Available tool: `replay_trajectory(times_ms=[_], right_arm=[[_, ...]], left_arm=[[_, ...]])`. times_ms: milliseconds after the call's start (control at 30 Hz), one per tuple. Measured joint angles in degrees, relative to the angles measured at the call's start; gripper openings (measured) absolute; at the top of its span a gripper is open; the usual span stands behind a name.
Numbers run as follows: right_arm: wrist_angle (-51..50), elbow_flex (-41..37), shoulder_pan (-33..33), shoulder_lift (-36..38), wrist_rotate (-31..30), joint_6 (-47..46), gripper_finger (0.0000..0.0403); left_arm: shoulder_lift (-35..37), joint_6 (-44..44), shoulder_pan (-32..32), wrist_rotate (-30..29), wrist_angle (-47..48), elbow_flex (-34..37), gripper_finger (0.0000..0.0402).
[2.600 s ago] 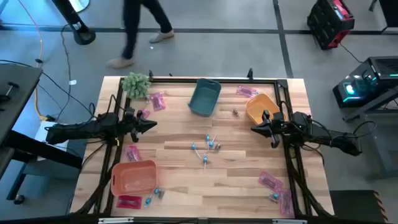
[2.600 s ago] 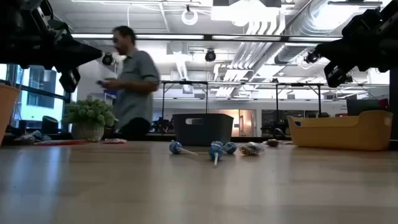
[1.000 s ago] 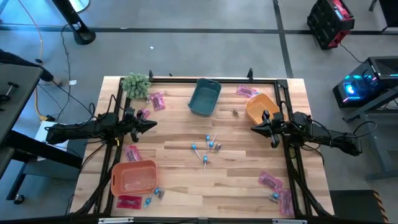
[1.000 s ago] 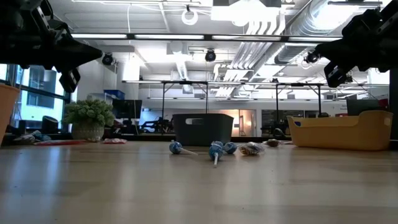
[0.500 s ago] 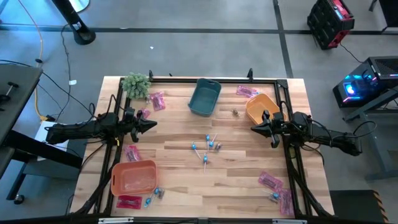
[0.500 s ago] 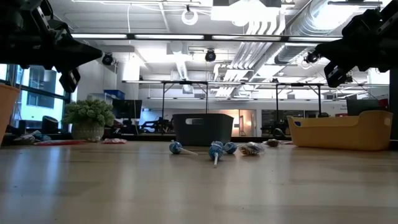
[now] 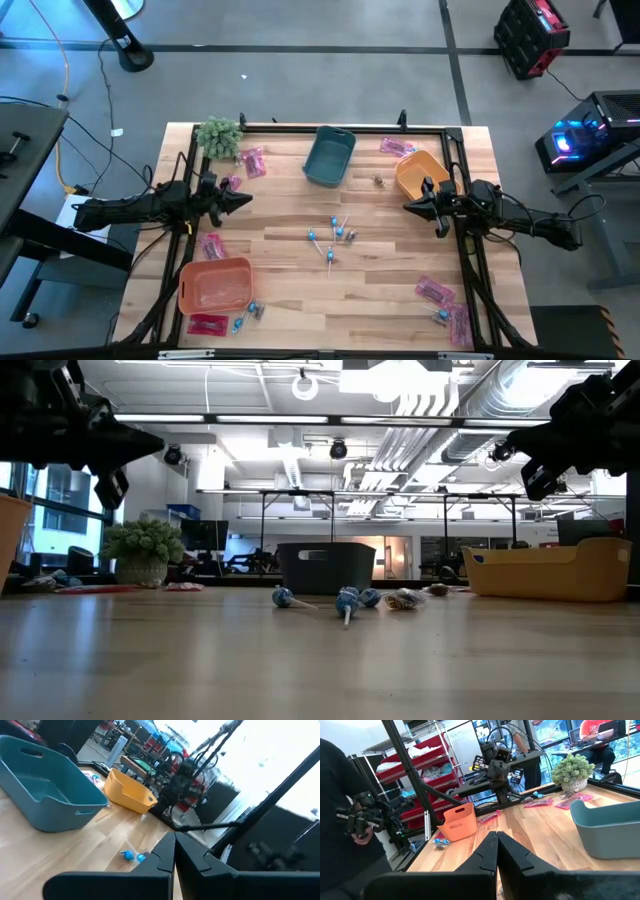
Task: Sort candy
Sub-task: Move the orange bin closer to the center
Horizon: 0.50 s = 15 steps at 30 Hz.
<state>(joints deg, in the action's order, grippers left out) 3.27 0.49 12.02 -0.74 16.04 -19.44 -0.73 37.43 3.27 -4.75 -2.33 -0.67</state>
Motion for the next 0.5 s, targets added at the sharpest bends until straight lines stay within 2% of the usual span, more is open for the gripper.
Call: replay_trajectory(times_ms=[133,233,367,500], right_arm=[[0.01,-0.01,0.0,0.0,0.0,0.0,0.0],[0.02,-0.02,0.0,0.01,-0.01,0.0,0.0],[0.02,0.0,-0.01,0.01,-0.01,0.0,0.0],[0.0,0.0,-0.01,0.0,-0.1,0.0,0.0]], left_arm=[[-1.32,4.47,0.08,-6.04,-8.12,0.0,0.0],[-4.77,5.82,0.08,-12.14,-19.5,-0.02,0.0],[-12.86,4.8,0.08,-20.73,-26.65,-2.46,0.0],[-23.88,9.28,0.08,-22.67,-27.64,-8.5,0.0]])
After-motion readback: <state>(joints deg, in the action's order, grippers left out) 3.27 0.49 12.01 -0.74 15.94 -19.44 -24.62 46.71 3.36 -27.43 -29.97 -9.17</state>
